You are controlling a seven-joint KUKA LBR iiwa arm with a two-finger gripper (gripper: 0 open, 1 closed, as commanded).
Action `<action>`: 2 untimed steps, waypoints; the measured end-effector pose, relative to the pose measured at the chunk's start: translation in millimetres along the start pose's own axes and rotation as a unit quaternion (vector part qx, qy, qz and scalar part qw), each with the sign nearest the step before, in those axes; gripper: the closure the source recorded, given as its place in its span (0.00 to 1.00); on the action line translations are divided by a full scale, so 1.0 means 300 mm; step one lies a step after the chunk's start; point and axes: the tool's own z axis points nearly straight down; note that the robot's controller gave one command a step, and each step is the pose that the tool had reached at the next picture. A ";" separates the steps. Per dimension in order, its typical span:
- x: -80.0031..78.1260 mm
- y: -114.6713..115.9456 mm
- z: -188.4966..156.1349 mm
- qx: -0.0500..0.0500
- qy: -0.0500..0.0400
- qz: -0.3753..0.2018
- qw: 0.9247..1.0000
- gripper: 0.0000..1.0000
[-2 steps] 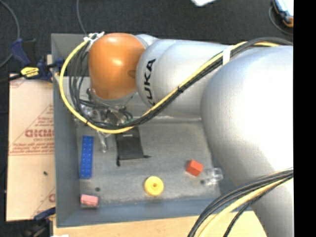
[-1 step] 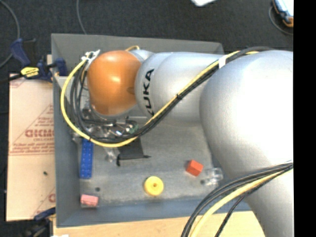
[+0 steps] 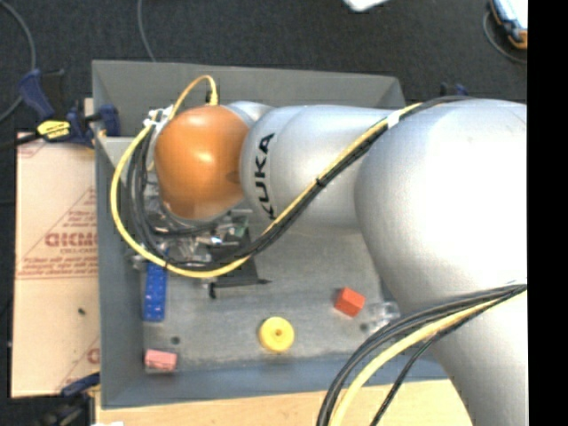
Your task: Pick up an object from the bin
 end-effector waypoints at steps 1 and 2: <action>0.001 0.027 0.000 -0.006 0.002 -0.033 0.999 1.00; 0.001 0.028 0.000 -0.006 0.002 -0.034 0.999 1.00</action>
Offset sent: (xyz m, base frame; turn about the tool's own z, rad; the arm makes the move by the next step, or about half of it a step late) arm 0.0000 0.0000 0.0000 0.0000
